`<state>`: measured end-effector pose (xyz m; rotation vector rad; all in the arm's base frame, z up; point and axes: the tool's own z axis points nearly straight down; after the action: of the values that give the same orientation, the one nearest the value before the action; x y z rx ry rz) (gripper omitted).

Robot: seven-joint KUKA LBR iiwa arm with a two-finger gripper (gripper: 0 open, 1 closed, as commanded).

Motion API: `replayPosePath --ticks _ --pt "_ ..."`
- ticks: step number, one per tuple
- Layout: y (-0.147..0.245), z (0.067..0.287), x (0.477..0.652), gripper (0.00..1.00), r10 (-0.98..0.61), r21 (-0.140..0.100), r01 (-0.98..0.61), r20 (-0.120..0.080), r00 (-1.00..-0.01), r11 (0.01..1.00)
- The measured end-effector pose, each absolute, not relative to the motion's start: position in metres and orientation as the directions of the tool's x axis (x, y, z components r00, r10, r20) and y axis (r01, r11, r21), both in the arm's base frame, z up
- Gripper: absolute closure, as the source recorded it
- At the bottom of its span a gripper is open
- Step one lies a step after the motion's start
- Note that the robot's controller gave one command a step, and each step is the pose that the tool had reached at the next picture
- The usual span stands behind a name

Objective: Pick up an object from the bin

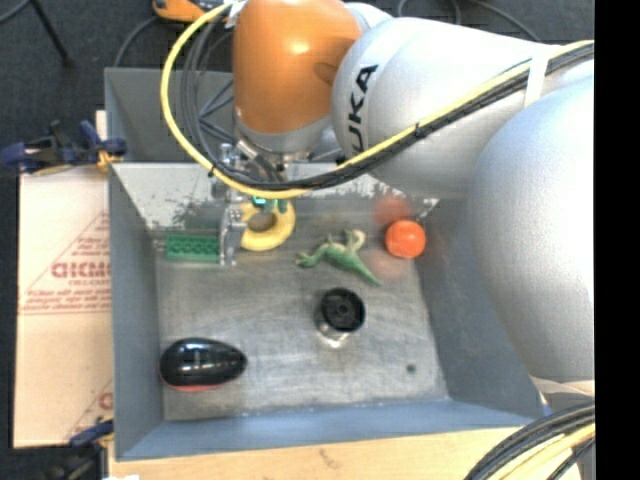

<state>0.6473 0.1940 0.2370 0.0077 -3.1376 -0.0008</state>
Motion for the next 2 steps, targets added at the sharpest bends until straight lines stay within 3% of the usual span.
replayPosePath --ticks 1,2 --pt "0.193 0.242 0.648 0.00 -0.002 0.001 -0.002 -0.002 -1.000 1.000" --pt "0.197 0.196 0.649 0.00 -0.067 0.001 -0.067 -0.010 -0.998 0.998"
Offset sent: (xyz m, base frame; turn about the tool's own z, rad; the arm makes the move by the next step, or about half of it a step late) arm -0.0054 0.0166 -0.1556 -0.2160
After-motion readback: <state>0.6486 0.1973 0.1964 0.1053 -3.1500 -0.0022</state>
